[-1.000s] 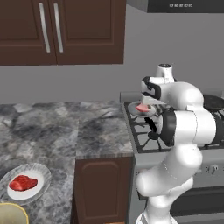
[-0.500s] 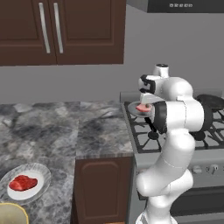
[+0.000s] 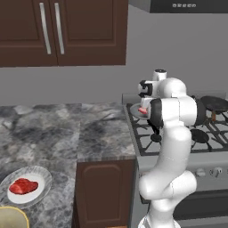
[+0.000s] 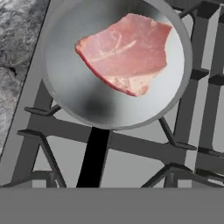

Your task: Place one of the steaks on the plate and the other in the bowl. Then place the bowl in the fridge.

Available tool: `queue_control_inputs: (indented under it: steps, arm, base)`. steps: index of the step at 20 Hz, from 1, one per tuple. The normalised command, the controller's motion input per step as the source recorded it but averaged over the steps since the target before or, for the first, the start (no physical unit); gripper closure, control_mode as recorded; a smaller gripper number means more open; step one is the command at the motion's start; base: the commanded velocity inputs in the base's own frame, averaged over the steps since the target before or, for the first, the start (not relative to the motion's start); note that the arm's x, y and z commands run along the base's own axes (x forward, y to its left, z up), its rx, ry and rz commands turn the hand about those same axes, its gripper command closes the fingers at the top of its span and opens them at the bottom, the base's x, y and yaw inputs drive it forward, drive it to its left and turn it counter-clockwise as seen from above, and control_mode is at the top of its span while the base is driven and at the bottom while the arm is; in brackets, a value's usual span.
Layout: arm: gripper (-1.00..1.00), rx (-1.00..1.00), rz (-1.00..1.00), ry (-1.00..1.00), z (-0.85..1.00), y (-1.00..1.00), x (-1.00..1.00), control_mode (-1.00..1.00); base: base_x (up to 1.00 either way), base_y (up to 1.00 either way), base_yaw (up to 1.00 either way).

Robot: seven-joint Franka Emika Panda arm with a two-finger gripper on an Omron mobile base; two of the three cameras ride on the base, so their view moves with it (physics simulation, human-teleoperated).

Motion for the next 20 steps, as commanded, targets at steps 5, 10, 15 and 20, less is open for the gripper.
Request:
queue_control_inputs:
  steps: [5, 10, 15, 20]
  arm:
    - [-1.0, 0.0, 0.0, 0.02, -0.21, -0.14, 0.55, -1.0]
    - [-1.0, 0.0, 0.0, 0.01, -0.22, -0.18, 0.55, -1.0]
    - [-1.0, 0.0, 0.0, 0.0, -0.24, -0.01, 0.24, -1.0]
    - [-1.0, 0.0, 0.01, 0.04, -0.24, -0.01, 0.26, -1.0]
  base:
    - [0.0, 0.0, 0.0]
    - [0.0, 0.0, 0.0]
    - [0.0, 0.0, 0.0]
    - [0.0, 0.0, 0.0]
